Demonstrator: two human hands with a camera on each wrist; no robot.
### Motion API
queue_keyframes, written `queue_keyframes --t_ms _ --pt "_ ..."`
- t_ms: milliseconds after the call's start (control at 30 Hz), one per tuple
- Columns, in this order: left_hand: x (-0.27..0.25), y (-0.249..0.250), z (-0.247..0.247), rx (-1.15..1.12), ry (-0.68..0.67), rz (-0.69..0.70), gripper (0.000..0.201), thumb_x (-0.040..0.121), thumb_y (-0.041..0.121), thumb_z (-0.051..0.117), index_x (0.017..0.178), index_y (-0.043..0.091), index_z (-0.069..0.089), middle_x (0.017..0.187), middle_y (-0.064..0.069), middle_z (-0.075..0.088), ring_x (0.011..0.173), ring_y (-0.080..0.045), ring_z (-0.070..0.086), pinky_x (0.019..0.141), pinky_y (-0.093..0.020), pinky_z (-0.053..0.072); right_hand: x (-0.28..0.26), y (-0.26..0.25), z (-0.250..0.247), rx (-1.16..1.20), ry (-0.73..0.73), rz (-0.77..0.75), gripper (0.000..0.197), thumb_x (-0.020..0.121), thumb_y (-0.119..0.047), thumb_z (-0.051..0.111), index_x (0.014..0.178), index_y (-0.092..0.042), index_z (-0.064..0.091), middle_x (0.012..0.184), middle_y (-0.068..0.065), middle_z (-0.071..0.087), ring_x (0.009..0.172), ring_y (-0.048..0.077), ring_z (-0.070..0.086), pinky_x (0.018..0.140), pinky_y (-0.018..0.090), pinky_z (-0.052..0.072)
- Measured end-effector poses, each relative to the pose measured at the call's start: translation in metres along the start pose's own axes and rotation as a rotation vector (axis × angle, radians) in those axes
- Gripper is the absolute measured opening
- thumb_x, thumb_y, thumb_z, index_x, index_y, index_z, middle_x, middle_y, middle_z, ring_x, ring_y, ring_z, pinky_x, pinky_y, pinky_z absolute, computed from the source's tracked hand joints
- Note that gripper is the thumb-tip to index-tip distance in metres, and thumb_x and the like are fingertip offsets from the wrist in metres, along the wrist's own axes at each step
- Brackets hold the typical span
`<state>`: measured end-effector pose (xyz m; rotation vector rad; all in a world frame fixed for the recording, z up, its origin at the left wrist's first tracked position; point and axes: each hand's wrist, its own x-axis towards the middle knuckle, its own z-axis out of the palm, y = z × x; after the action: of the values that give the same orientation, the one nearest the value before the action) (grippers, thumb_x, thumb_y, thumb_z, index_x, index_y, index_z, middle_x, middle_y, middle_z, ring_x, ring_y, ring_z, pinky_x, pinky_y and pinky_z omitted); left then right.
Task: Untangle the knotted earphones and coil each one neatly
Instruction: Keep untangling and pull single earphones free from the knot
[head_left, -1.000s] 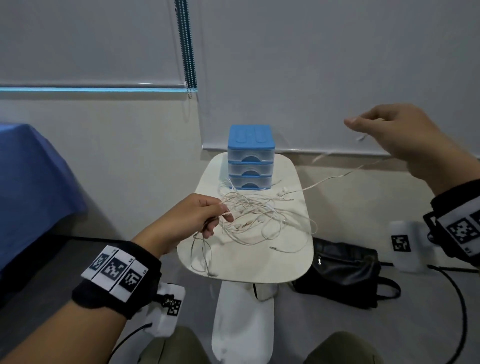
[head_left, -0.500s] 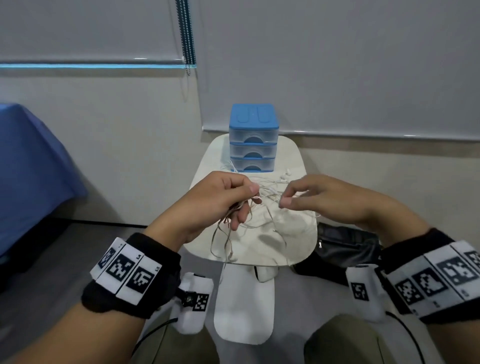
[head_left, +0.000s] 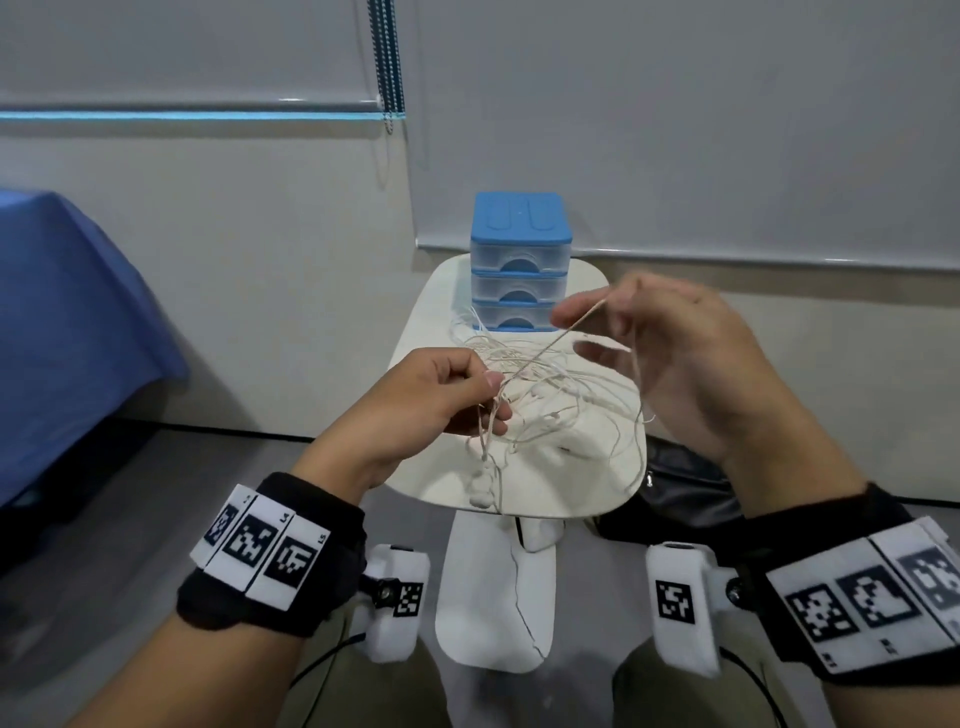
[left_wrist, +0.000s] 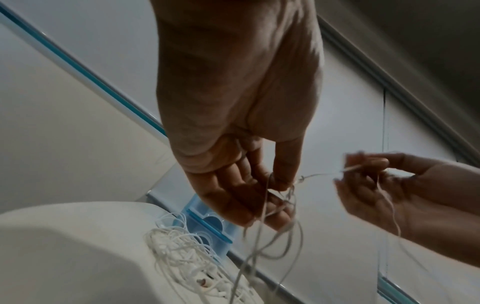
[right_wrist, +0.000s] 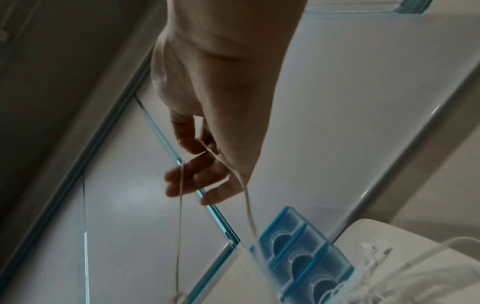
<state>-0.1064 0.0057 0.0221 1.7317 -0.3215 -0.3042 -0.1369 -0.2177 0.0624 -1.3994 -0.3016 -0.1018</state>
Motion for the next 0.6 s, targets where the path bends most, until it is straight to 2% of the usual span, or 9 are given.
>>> queue_keyframes --t_ms 67,100,133,167,200,267,367,500,600 --pt "0.001 -0.004 -0.002 0.031 0.016 -0.015 0.019 0.102 0.013 0.062 0.086 0.001 0.059 0.086 -0.019 0.075 0.076 -0.022 0.071 0.073 -0.028 0.057 0.001 -0.01 -0.002 0.142 0.029 0.001 0.024 0.092 -0.011 0.046 0.069 -0.013 0.043 0.074 0.014 0.066 0.074 0.03 0.063 0.076 0.036 0.054" --pt "0.002 -0.005 -0.003 0.043 0.032 -0.023 0.019 0.101 0.012 0.063 0.085 0.002 0.06 0.085 -0.018 0.075 0.075 -0.021 0.071 0.073 -0.028 0.056 0.003 -0.014 -0.003 0.133 0.073 0.011 0.027 0.095 -0.01 0.044 0.069 -0.014 0.039 0.063 0.01 0.053 0.059 0.026 0.053 0.066 0.034 0.054" --pt "0.003 -0.004 -0.004 0.048 0.048 -0.029 0.019 0.101 0.012 0.064 0.085 0.002 0.06 0.084 -0.016 0.076 0.076 -0.022 0.072 0.073 -0.028 0.056 0.005 -0.016 -0.005 0.084 0.123 0.022 0.03 0.098 -0.01 0.043 0.069 -0.016 0.035 0.059 0.007 0.039 0.05 0.021 0.038 0.055 0.03 0.047" --pt "0.003 -0.004 -0.004 0.045 0.06 -0.032 0.018 0.1 0.011 0.065 0.085 0.002 0.061 0.081 -0.015 0.075 0.077 -0.023 0.073 0.073 -0.028 0.055 0.008 -0.017 -0.008 0.002 0.168 0.033 0.033 0.1 -0.011 0.046 0.071 -0.017 0.033 0.058 0.004 0.028 0.048 0.017 0.024 0.047 0.026 0.037" --pt "0.004 -0.002 -0.004 0.038 0.065 -0.03 0.017 0.1 0.011 0.065 0.085 0.002 0.061 0.078 -0.013 0.074 0.079 -0.023 0.073 0.072 -0.028 0.053 0.011 -0.016 -0.012 -0.109 0.194 0.047 0.034 0.101 -0.014 0.05 0.072 -0.018 0.034 0.058 0.001 0.024 0.049 0.015 0.016 0.045 0.023 0.028" --pt "0.003 0.004 -0.002 0.025 0.069 -0.021 0.015 0.099 0.01 0.066 0.088 0.0 0.062 0.074 -0.009 0.072 0.078 -0.022 0.073 0.071 -0.028 0.053 0.015 -0.012 -0.018 -0.392 0.17 0.097 0.025 0.099 -0.022 0.063 0.08 -0.017 0.047 0.053 -0.004 0.028 0.048 0.015 0.018 0.046 0.021 0.02" --pt "0.003 0.014 0.004 0.037 0.059 -0.007 0.016 0.099 0.013 0.066 0.089 0.002 0.065 0.078 -0.011 0.072 0.075 -0.019 0.072 0.067 -0.028 0.05 0.012 -0.005 -0.014 -0.717 -0.031 0.152 0.017 0.091 -0.038 0.074 0.094 -0.025 0.065 0.05 -0.012 0.042 0.049 0.015 0.03 0.047 0.024 0.027" --pt "0.003 0.026 0.01 0.044 0.028 0.016 0.02 0.101 0.015 0.064 0.085 0.002 0.063 0.077 -0.012 0.068 0.063 -0.017 0.065 0.058 -0.025 0.047 0.01 0.004 0.004 -0.935 -0.258 0.155 0.03 0.089 -0.049 0.074 0.086 -0.019 0.073 0.051 -0.011 0.044 0.046 0.006 0.034 0.049 0.02 0.029" --pt "0.005 0.031 0.008 0.035 0.036 0.021 0.023 0.101 0.016 0.064 0.081 0.005 0.062 0.08 -0.011 0.068 0.066 -0.017 0.066 0.058 -0.024 0.051 0.011 0.006 0.011 -0.949 -0.322 0.132 0.028 0.096 -0.041 0.069 0.081 -0.017 0.074 0.06 -0.005 0.044 0.049 0.008 0.033 0.049 0.021 0.029"
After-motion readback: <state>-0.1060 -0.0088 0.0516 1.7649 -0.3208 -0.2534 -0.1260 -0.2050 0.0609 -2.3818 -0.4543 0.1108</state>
